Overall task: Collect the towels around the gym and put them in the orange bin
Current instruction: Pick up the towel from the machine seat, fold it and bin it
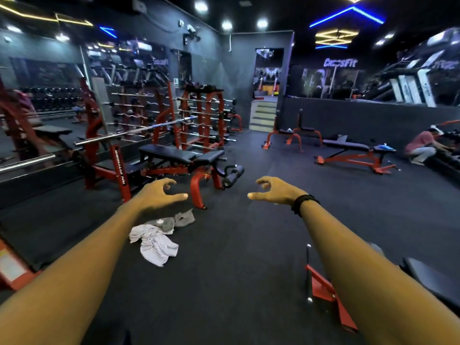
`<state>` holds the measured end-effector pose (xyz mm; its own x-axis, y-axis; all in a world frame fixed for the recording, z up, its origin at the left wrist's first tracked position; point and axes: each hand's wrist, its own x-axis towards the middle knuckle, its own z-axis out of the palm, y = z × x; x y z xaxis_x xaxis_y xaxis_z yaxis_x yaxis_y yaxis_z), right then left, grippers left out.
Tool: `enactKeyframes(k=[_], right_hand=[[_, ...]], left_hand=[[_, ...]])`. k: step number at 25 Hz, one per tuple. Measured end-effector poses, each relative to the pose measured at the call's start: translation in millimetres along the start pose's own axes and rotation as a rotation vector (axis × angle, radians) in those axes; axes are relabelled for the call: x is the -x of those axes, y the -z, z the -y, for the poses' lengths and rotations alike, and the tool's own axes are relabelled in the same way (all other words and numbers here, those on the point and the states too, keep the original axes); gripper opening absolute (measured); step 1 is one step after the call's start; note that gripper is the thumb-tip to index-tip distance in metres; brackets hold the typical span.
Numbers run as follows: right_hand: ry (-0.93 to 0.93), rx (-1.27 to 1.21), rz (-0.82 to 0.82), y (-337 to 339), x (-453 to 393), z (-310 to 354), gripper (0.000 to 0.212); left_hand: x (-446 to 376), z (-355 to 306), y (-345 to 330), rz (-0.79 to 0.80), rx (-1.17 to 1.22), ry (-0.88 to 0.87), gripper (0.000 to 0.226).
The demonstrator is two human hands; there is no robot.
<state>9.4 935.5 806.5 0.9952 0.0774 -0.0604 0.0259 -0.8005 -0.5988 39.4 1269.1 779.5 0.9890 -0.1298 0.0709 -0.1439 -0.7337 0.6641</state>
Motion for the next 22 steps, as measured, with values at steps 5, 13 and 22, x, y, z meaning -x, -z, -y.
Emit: enactKeyframes(k=[5, 13, 22], right_hand=[[0.076, 0.038, 0.045, 10.2, -154.8, 21.1, 0.072], [0.139, -0.018, 0.186, -22.7, -366.9, 36.4, 0.075], [0.345, -0.027, 0.365, -50.0, -605.7, 63.0, 0.080]], left_hand=[[-129.5, 42.0, 27.8, -0.051, 0.016, 0.094, 0.078], [-260.0, 110.8, 47.9, -0.119, 0.007, 0.260, 0.072], [-398.0, 165.9, 56.5, -0.303, 0.005, 0.474, 0.076]])
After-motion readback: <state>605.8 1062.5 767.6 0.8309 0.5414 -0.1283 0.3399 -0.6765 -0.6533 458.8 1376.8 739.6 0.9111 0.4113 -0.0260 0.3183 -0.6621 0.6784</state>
